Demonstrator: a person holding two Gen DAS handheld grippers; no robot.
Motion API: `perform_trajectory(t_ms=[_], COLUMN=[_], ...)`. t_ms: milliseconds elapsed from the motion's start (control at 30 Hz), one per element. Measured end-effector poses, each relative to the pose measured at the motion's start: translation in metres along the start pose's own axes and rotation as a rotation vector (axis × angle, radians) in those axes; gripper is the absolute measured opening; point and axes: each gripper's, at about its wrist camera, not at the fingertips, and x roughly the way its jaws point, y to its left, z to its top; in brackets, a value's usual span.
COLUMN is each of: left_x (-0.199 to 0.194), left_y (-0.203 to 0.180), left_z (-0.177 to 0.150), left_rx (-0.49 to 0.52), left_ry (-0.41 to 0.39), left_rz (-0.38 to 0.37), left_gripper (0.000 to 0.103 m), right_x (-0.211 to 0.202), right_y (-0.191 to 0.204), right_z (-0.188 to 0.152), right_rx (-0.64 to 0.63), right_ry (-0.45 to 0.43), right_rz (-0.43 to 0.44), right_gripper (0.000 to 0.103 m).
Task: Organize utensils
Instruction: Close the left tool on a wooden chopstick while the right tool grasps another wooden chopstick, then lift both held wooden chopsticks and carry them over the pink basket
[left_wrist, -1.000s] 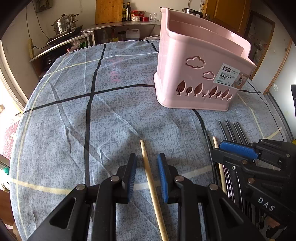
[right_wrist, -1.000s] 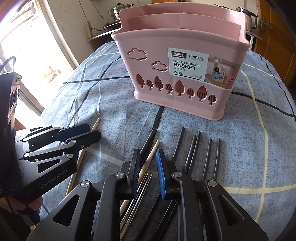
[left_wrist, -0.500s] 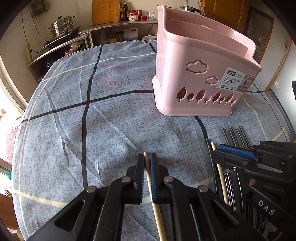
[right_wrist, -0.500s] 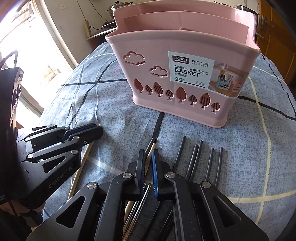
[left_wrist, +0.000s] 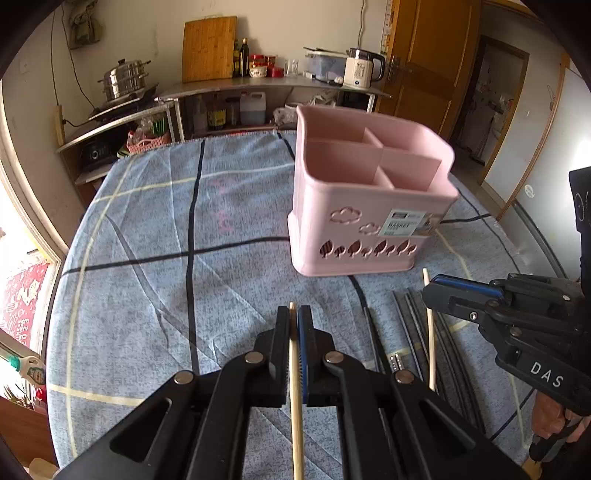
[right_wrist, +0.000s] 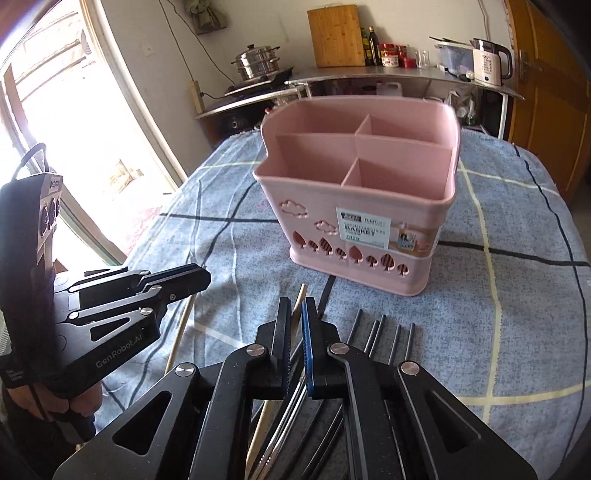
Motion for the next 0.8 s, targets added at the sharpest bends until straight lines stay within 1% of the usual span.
perform_trajectory(t_ms=[233,367,533,800], left_x=[-0.059,-0.08,-0.093,-0.103], left_y=[-0.001,-0.007,-0.009,-0.015], left_z=[0.019,0.028,0.031,0.034], left_rx=[0.021,0.033,0.035,0.034], left_ry=[-0.139,-0.193,-0.224,-0.239], left_rz=[-0.016,-0.02,-0.028,-0.045], left_gripper=[0.005,0.005,0.005,0.005], right_x=[-0.05,-0.06,-0.073,-0.083], right_y=[0.023,0.04,0.049,0.045], right_z=[0.014,0.019,0.017,0.021], right_rx=[-0.044,-0.077,-0.114,-0.121], right_ry=[-0.133,-0.191,-0.239,-0.266], right_rz=[0.014,0.007,-0.004,-0.007], right_gripper=[0.004,0.003,0.003,0.002])
